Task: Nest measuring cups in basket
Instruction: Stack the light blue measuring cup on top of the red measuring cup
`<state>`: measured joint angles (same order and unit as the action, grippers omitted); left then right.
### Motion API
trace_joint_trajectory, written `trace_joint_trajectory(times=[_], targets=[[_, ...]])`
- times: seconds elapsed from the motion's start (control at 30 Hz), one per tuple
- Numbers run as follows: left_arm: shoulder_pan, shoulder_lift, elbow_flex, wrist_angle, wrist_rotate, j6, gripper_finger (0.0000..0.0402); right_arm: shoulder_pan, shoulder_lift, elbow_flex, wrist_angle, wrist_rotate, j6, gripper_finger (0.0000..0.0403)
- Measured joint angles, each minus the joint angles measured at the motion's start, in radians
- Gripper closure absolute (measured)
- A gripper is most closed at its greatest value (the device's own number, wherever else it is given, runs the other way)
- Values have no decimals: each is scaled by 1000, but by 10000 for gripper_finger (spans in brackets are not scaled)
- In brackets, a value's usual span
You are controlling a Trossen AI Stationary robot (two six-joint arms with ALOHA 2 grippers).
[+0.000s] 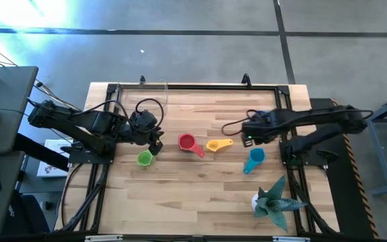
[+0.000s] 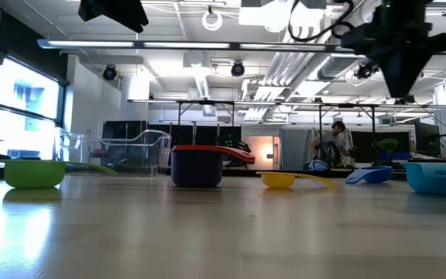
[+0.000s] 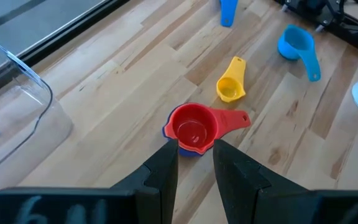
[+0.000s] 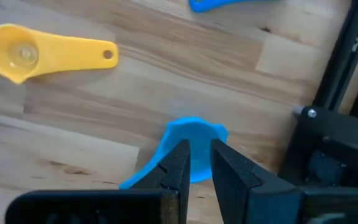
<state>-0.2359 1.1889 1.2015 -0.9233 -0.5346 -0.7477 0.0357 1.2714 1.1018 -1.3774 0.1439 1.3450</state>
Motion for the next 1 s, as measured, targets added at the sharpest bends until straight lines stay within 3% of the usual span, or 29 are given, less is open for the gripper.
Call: trace_joint_trajectory(times=[0.33, 0.7, 1.0], targets=[[0, 0, 0, 0, -2, 1, 310, 0, -185, -231, 129, -62, 73, 344], [0, 0, 0, 0, -7, -24, 310, 0, -191, -361, 208, -150, 124, 292], [0, 0, 0, 2, -29, -27, 310, 0, -161, -366, 215, -157, 122, 289]])
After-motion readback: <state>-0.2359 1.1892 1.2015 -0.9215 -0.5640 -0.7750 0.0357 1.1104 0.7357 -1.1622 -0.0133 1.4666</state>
